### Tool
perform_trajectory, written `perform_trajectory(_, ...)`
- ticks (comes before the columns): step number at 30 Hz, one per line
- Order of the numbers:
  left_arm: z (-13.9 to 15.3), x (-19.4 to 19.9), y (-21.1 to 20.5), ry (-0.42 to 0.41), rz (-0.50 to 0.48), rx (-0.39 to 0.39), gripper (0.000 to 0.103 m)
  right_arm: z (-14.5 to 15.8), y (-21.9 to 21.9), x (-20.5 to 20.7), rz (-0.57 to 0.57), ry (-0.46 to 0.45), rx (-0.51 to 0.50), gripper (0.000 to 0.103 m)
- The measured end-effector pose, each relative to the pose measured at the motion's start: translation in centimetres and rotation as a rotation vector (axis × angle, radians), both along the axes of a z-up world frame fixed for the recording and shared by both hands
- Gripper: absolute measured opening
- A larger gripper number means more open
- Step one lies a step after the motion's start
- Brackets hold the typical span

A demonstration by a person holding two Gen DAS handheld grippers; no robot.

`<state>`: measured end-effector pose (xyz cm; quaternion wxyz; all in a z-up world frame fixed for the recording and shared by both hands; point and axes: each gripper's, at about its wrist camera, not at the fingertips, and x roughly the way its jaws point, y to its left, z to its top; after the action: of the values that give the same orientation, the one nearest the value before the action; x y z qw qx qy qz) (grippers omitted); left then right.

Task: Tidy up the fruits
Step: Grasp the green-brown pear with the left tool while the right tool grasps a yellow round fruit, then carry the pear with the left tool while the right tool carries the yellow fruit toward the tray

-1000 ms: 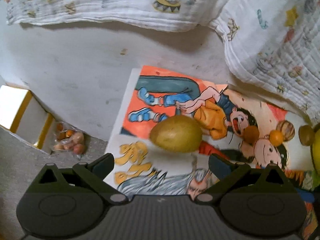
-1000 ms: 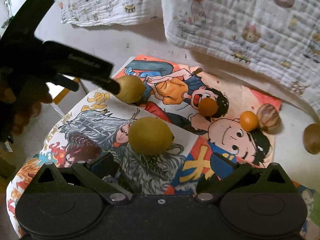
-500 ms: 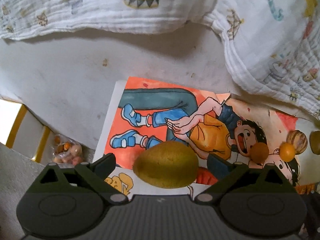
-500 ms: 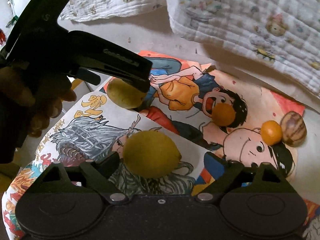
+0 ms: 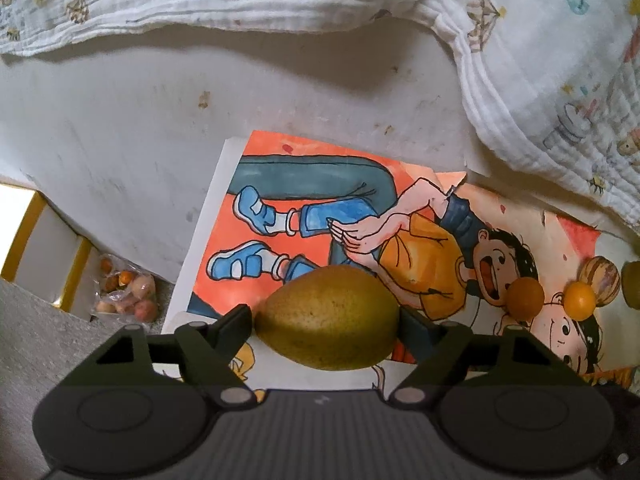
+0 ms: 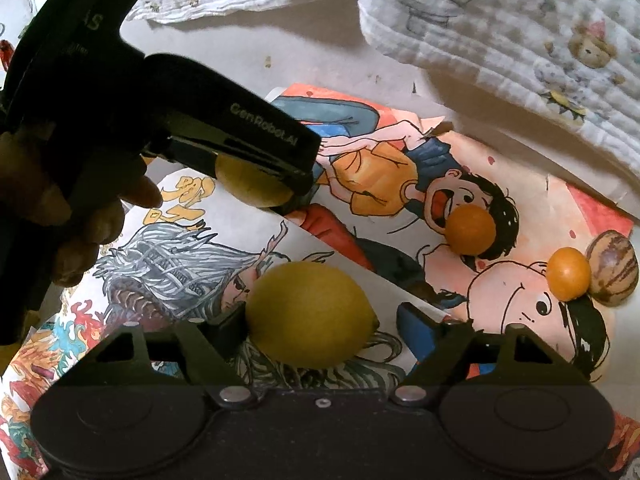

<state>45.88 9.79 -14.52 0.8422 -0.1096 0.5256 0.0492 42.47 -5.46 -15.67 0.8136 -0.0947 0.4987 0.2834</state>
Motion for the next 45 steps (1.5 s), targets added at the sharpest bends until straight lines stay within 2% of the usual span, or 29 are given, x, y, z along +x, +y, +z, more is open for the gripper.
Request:
perform_trajectory(6,0.0,0.2,-0.2,-0.010,-0.002,0.001,0.078,-0.1,0.3,0.0,0.013,-0.006,0.003,0.069)
perform_trajectory(14,0.0,0.0,-0.1,-0.031,-0.028,0.004,0.076,0.0,0.6,-0.1,-0.001,-0.025,-0.005,0.068)
perform_trajectory(29,0.9,-3.4,0.0,-0.045,-0.010,-0.079,0.075,1.2,-1.5,-2.8,-0.064,-0.051,0.016,0.067)
perform_trajectory(45,3.7,-8.7,-4.8,-0.083,-0.161,-0.160,0.075,4.8,-6.7,-9.1,-0.196,-0.100,-0.013,0.067)
